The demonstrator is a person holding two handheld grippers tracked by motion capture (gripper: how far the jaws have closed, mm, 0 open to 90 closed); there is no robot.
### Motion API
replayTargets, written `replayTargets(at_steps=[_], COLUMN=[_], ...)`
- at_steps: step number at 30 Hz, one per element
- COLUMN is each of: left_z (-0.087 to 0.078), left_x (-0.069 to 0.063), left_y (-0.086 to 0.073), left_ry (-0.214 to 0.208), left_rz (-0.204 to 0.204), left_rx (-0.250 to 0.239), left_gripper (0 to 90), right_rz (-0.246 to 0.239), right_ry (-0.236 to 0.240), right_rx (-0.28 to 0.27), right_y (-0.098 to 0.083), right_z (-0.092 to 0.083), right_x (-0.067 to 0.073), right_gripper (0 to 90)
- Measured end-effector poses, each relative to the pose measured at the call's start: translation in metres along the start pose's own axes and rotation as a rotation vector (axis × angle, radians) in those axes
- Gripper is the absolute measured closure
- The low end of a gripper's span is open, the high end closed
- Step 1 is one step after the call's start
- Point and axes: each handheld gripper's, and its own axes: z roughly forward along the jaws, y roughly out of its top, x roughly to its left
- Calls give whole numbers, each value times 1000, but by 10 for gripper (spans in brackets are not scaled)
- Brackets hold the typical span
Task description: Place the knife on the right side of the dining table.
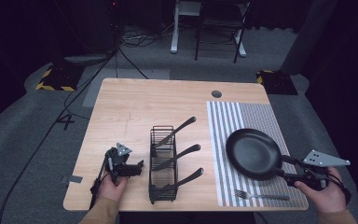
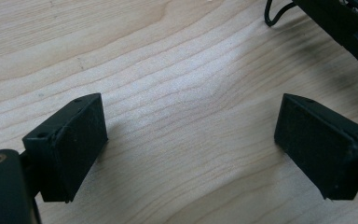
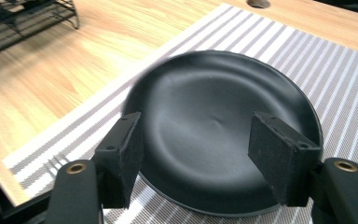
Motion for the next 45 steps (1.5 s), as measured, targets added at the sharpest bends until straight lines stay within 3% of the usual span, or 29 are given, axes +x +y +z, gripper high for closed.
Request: replayTargets(at_steps=[3, 8, 13, 18, 29, 35, 45], left_z=[0, 1, 1, 0, 0, 1, 1], left_x=[0, 0, 0, 1, 1, 1, 1], left_y=[0, 0, 0, 0, 0, 0, 0], left_ry=[-1, -5, -4, -3, -3, -2, -2], left_rz=[1, -2, -2, 1, 0, -3, -5], left_rx=[1, -1, 0, 4, 3, 0, -1], left_gripper=[96, 93, 93, 93, 93, 93, 93], right_rz=[-23, -72, -129, -177, -217, -210, -284], right_ry=[26, 32, 91, 118, 179, 212, 259], right_rx=[7, 29, 15, 26, 18, 12, 35], right_y=[14, 38, 66, 92, 132, 147, 186], right_z=[1, 7, 17, 29, 53, 64, 96], right_x=[2, 4, 12, 17, 34, 39, 63], right_gripper=[382, 427, 469, 479, 504, 523, 530])
